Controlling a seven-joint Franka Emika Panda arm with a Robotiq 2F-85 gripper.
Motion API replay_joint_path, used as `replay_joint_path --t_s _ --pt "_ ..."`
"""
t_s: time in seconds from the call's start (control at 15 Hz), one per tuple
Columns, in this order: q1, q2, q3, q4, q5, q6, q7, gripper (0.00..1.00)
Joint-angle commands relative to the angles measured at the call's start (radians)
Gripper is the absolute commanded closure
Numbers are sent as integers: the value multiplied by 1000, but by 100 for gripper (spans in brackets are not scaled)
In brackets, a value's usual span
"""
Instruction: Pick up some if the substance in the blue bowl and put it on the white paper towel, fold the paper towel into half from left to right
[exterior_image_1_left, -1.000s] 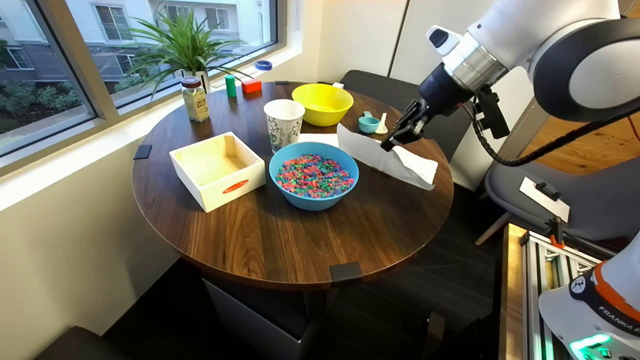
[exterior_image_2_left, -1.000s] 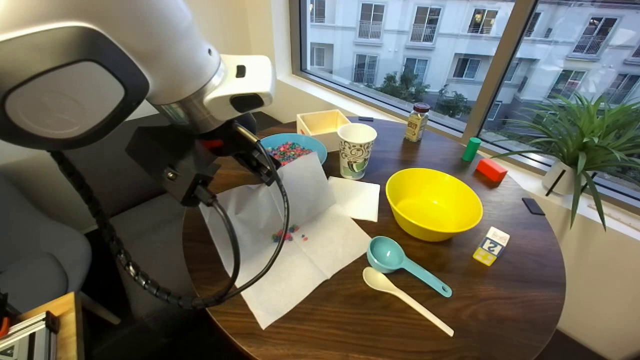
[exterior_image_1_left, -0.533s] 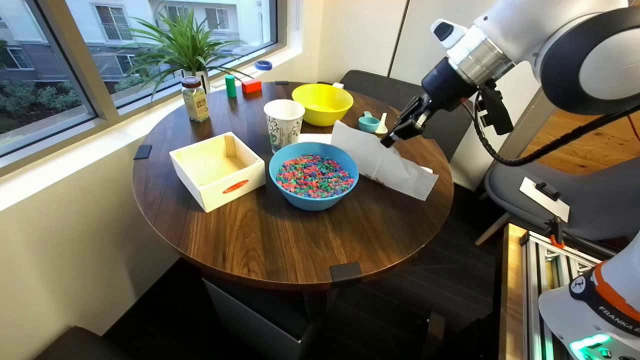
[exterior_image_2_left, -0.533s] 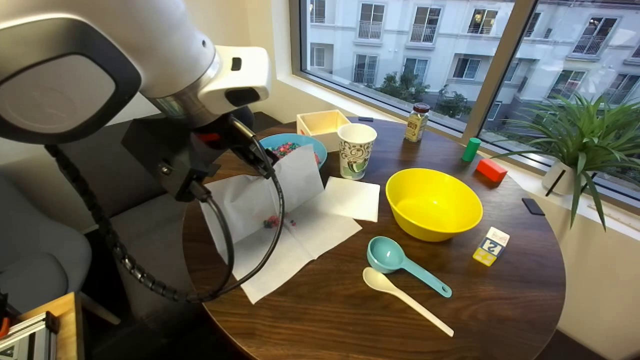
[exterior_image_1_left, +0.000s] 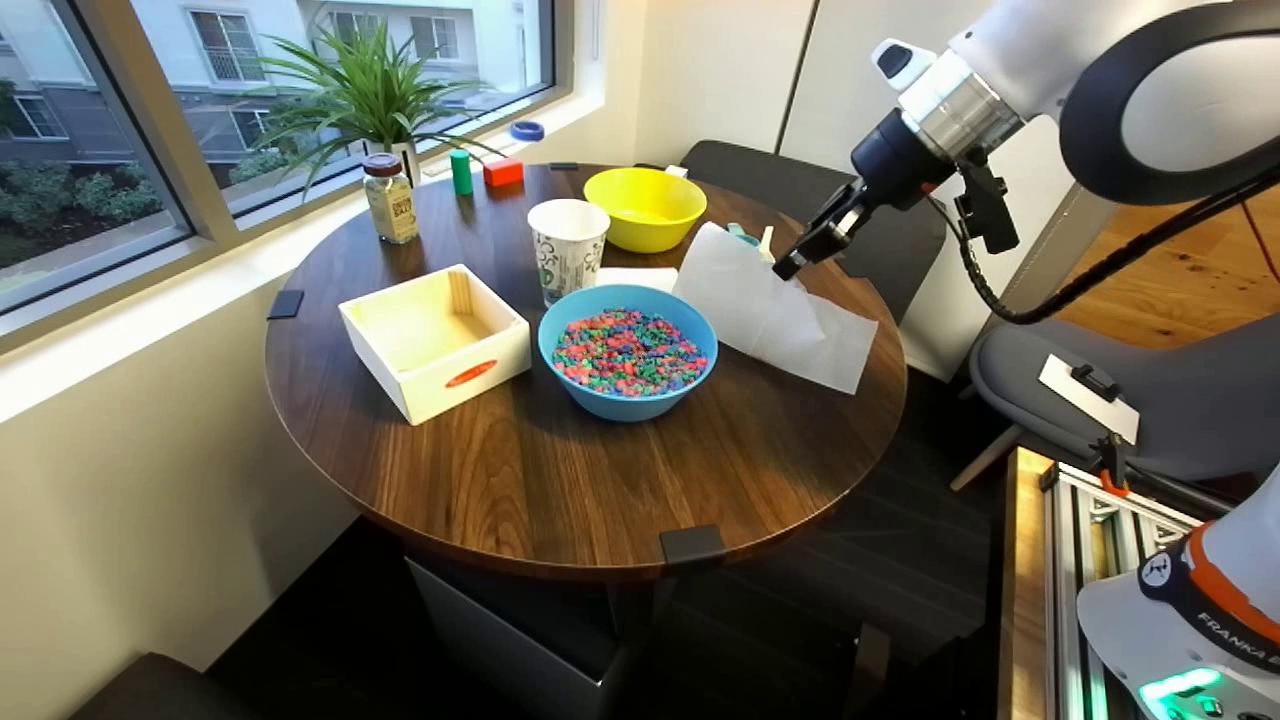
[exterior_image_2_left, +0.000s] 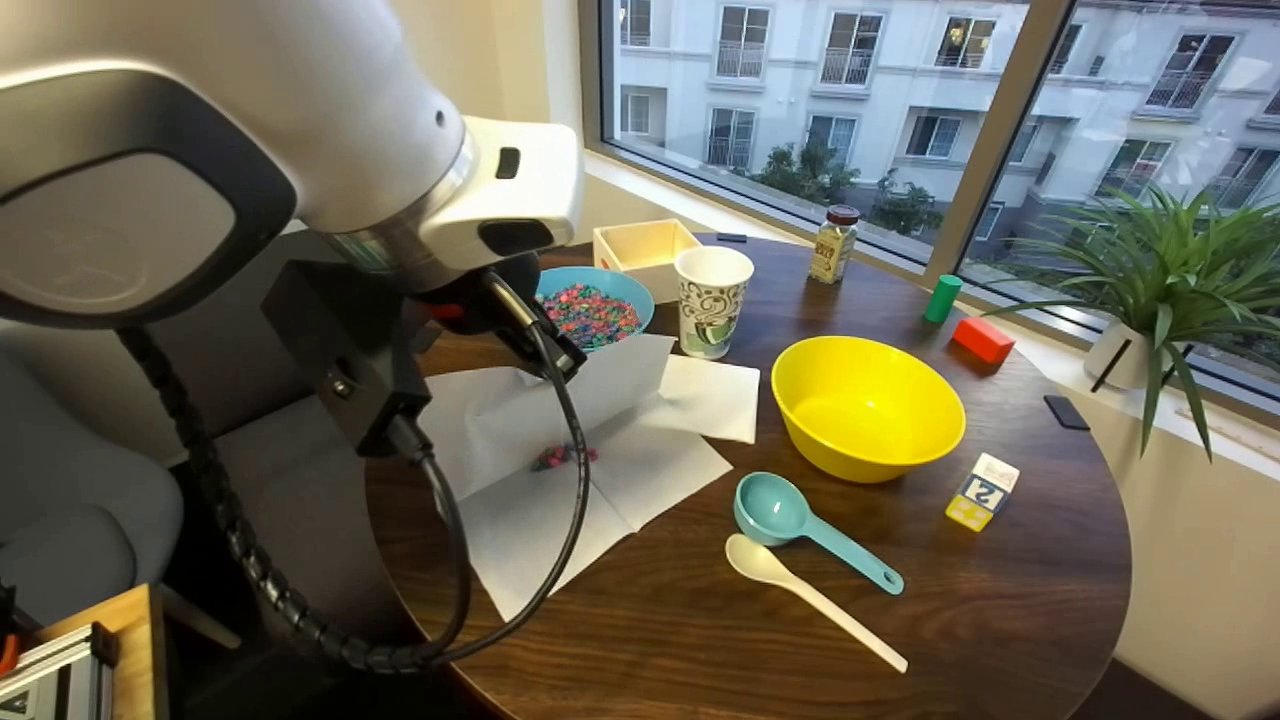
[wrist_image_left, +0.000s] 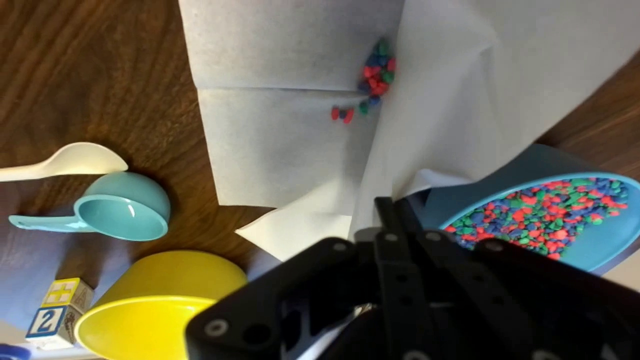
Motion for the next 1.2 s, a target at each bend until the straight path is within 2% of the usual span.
replay_joint_path --t_s 0.0,0.47,1.13 --pt "12 28 -17 -7 50 15 -19 100" --pt "-25 57 -12 0 26 -6 -6 100" --pt "-62 85 0 28 -43 -65 -52 100"
